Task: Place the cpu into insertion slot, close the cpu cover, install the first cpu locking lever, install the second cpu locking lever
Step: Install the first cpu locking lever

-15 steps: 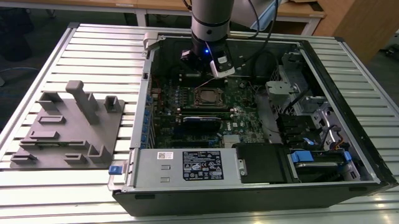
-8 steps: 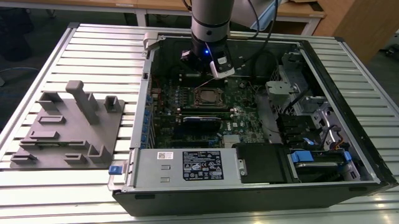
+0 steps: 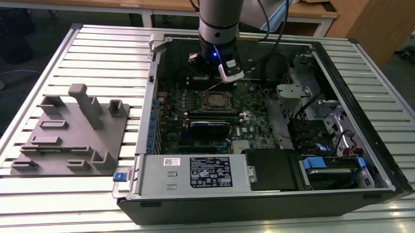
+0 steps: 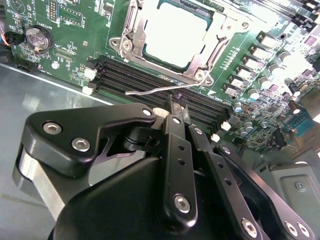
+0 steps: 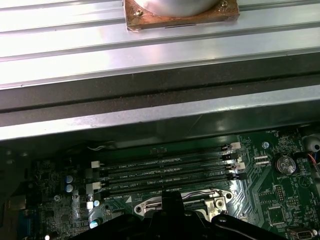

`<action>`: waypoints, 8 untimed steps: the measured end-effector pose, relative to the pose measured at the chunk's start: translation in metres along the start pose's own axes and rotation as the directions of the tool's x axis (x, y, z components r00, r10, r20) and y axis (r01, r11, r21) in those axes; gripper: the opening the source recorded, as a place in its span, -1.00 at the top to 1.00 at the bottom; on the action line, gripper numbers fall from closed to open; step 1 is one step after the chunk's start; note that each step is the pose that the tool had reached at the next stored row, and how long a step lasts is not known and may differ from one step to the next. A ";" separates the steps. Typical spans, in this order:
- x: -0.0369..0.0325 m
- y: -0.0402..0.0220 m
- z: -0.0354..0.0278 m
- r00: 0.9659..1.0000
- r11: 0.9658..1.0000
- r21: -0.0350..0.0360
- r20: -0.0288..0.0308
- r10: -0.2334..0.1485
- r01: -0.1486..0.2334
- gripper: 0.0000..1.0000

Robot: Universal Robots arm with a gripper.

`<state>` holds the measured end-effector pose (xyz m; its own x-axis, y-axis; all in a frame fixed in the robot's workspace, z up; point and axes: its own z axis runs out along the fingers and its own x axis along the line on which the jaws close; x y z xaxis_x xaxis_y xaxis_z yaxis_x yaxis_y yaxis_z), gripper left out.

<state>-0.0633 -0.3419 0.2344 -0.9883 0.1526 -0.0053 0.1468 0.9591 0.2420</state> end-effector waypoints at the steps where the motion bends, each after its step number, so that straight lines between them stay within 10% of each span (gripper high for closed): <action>1: 0.0000 0.0000 0.0000 1.000 1.000 0.000 0.000 0.000 0.000 0.79; 8: -0.0005 0.0000 0.0006 1.000 1.000 0.000 0.000 0.000 0.000 0.79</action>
<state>-0.0628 -0.3419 0.2339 -0.9883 0.1526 -0.0054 0.1467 0.9591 0.2421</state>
